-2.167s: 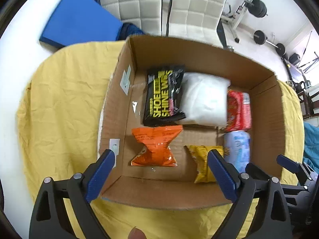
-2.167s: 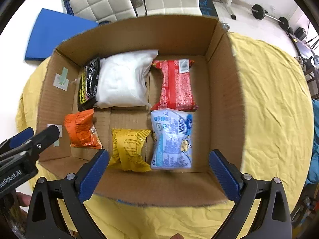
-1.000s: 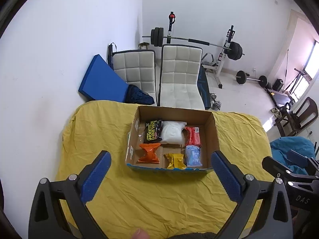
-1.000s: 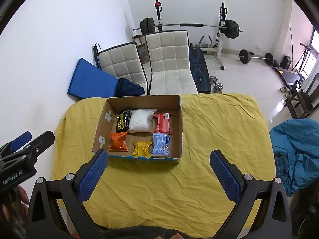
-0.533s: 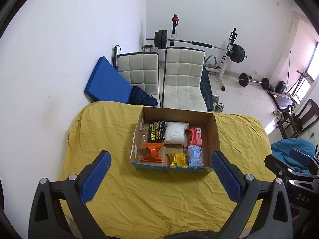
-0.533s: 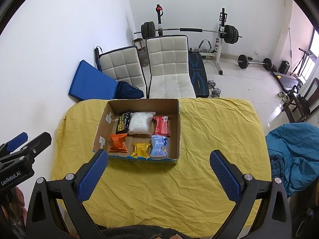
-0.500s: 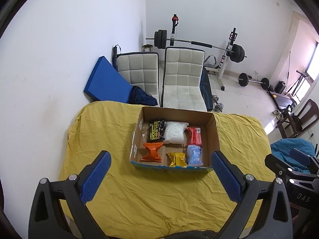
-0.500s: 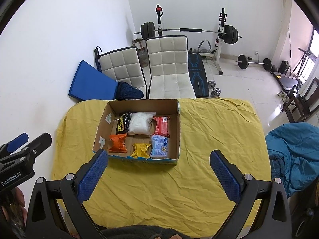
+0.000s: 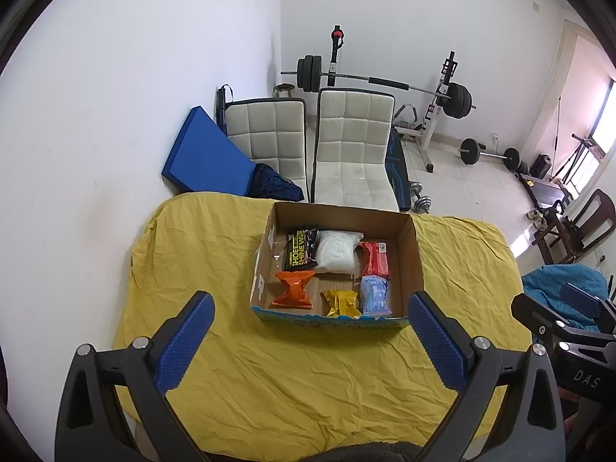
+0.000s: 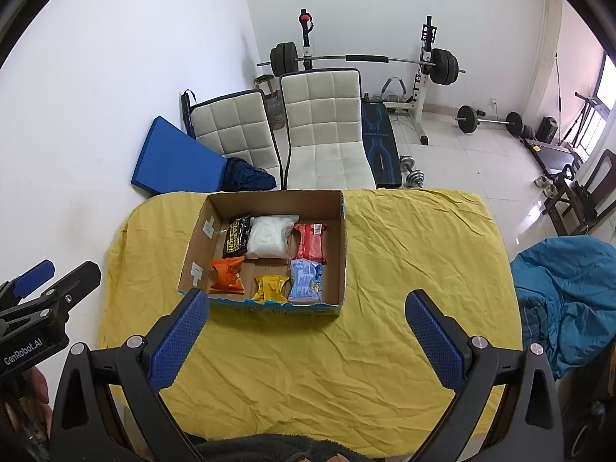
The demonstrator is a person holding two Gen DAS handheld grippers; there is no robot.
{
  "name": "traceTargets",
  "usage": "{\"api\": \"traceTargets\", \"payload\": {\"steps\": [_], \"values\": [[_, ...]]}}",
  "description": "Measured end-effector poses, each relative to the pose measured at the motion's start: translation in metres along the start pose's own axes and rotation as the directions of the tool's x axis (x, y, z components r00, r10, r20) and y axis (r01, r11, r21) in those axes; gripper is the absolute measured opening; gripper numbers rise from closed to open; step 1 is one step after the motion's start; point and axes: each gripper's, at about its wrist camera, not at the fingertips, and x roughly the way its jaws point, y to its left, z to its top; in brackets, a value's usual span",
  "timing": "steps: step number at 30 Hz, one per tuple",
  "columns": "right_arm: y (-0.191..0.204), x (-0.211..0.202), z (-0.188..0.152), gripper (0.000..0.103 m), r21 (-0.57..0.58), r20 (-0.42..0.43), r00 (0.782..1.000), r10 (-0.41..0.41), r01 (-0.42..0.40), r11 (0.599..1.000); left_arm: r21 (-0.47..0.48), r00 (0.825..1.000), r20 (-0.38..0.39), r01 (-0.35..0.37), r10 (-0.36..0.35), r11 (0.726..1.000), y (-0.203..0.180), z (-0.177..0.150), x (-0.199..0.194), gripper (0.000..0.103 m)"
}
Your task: Organize soft objects
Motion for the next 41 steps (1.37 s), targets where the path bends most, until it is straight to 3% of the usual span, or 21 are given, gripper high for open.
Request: {"api": "traceTargets", "payload": {"steps": [41], "values": [[-0.011, 0.009, -0.005, 0.103, 0.019, -0.007, 1.0, -0.024, 0.024, 1.0, 0.012, 0.999, -0.044, -0.018, 0.019, 1.0, -0.005, -0.001, 0.011, 0.103]]}}
